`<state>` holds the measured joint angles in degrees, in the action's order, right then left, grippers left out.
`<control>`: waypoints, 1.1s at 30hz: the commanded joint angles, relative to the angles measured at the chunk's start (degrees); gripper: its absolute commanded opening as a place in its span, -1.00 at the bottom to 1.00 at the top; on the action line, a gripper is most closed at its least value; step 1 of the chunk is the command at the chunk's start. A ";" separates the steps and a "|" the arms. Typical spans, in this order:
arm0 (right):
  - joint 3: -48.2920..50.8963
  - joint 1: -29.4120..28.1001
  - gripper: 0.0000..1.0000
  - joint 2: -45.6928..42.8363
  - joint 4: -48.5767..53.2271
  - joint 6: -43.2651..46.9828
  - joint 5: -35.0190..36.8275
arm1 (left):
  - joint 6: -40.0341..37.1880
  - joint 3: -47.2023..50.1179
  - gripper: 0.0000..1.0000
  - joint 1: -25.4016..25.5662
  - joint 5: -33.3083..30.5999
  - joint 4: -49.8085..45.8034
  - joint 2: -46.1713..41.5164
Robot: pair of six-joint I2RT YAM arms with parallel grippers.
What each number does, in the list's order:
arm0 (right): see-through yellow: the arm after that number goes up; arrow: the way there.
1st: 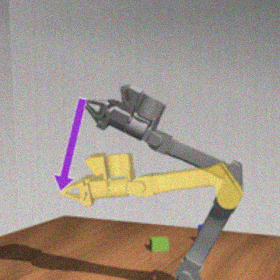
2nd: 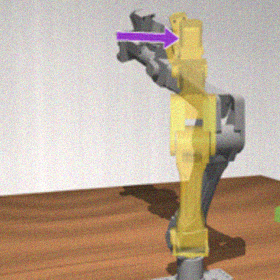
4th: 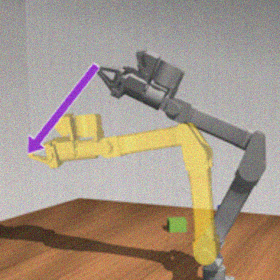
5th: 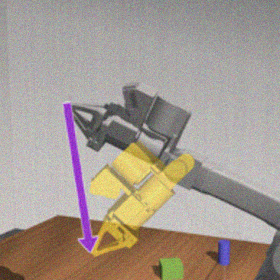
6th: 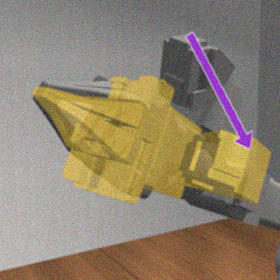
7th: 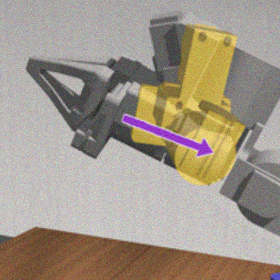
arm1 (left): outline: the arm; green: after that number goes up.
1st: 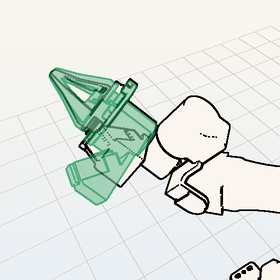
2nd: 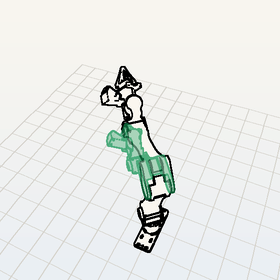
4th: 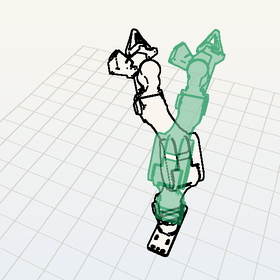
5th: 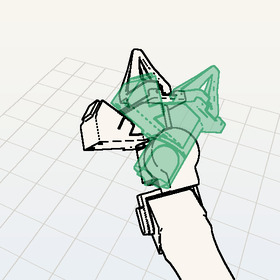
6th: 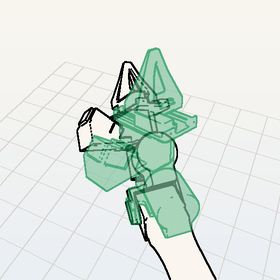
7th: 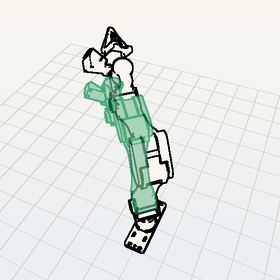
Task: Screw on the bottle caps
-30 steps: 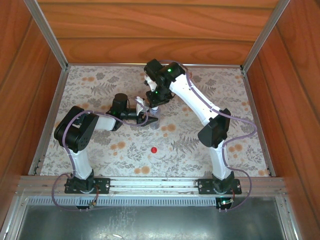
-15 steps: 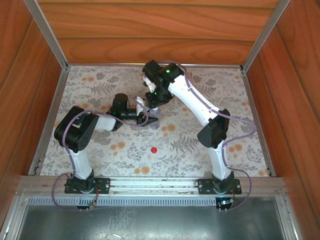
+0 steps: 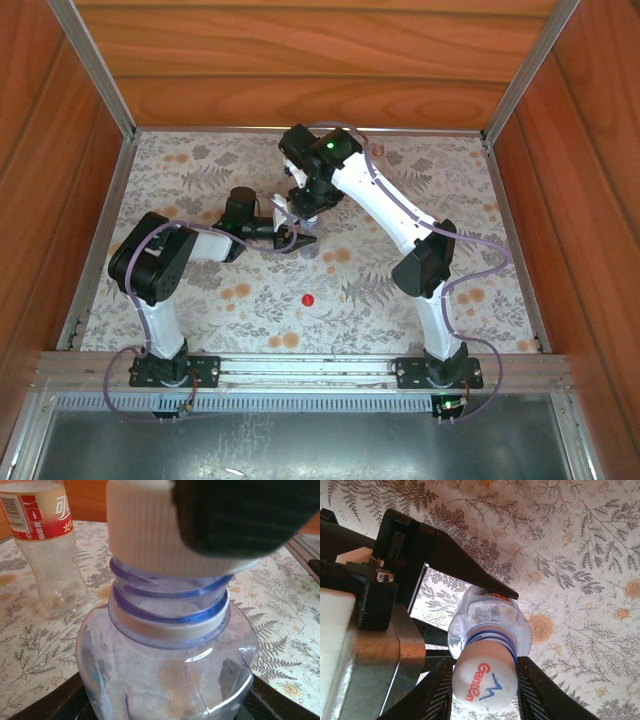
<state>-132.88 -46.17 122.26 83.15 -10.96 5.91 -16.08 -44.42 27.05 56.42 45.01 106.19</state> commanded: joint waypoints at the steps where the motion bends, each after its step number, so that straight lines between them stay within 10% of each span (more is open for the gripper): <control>1: 0.33 -0.41 -0.24 1.91 1.13 0.17 0.98 | -0.80 -0.22 0.20 0.57 0.97 -3.68 1.39; 33: 0.28 -0.41 -0.08 0.42 0.09 -0.55 -1.38 | -1.22 -0.31 0.20 0.68 1.14 -4.07 1.47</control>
<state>-132.38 -46.13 123.02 83.02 -11.22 5.87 -16.67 -44.42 27.11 56.40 44.71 106.19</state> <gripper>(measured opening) 0.449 0.600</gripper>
